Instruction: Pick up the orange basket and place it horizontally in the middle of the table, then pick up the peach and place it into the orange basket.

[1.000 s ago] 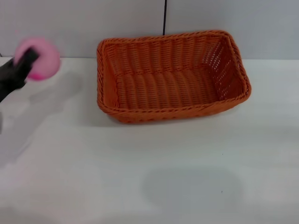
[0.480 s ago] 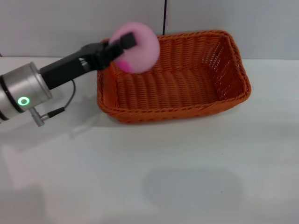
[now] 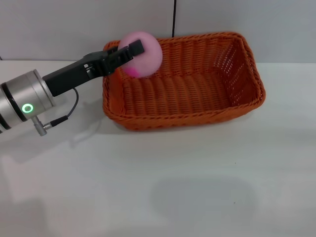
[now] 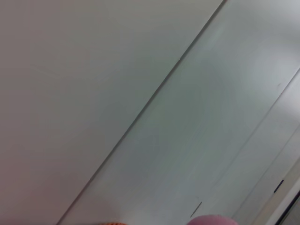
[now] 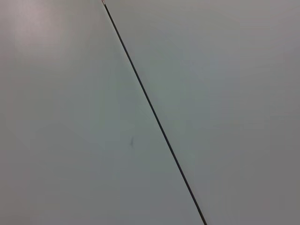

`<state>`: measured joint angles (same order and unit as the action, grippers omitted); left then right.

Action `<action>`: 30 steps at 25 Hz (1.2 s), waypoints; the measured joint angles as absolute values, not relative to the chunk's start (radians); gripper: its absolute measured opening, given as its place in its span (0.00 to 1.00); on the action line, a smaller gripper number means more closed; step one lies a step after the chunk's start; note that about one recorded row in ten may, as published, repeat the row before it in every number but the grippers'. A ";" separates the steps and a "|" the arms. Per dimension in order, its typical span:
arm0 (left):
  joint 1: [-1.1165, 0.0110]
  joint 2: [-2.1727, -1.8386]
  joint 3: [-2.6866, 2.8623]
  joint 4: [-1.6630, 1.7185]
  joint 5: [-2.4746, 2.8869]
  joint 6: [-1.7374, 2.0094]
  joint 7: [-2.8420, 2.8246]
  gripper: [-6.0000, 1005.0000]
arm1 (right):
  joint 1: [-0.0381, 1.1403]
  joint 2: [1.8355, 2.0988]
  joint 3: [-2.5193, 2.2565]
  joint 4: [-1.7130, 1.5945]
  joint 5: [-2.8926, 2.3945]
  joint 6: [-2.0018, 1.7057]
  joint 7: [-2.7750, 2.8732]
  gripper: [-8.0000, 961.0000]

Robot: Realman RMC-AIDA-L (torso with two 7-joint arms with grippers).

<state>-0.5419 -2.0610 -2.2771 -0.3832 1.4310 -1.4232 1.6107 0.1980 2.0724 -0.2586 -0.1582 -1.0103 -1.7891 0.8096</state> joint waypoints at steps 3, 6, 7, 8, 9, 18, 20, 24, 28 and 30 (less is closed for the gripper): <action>-0.538 -2.061 -2.279 -0.381 1.430 -1.425 1.611 0.27 | 0.201 2.072 -0.259 -0.157 -1.011 -1.786 0.810 0.64; -0.533 -2.062 -2.287 -0.380 1.428 -1.432 1.610 0.36 | 0.208 2.072 -0.259 -0.155 -1.011 -1.783 0.810 0.64; -0.530 -2.063 -2.291 -0.380 1.424 -1.436 1.610 0.39 | 0.208 2.072 -0.259 -0.155 -1.011 -1.783 0.810 0.64; -0.525 -2.063 -2.295 -0.380 1.417 -1.442 1.610 0.42 | 0.210 2.072 -0.259 -0.155 -1.011 -1.783 0.811 0.64; -0.517 -2.063 -2.300 -0.379 1.403 -1.454 1.612 0.45 | 0.213 2.072 -0.259 -0.155 -1.011 -1.783 0.818 0.64; -0.436 -2.058 -2.316 -0.400 1.290 -1.516 1.623 0.80 | 0.233 2.072 -0.260 -0.153 -1.012 -1.782 0.822 0.64; -0.410 -2.058 -2.341 -0.414 1.269 -1.541 1.630 0.84 | 0.237 2.072 -0.261 -0.145 -1.013 -1.781 0.822 0.64; -0.336 -2.063 -2.448 -0.379 1.165 -1.672 1.748 0.87 | 0.247 2.072 -0.261 -0.139 -1.013 -1.780 0.822 0.64; -0.299 -2.064 -2.497 -0.328 1.090 -1.742 1.839 0.86 | 0.248 2.072 -0.260 -0.138 -1.013 -1.780 0.822 0.64; -0.280 -2.065 -2.529 -0.287 1.041 -1.773 1.912 0.86 | 0.249 2.073 -0.258 -0.138 -1.012 -1.780 0.822 0.64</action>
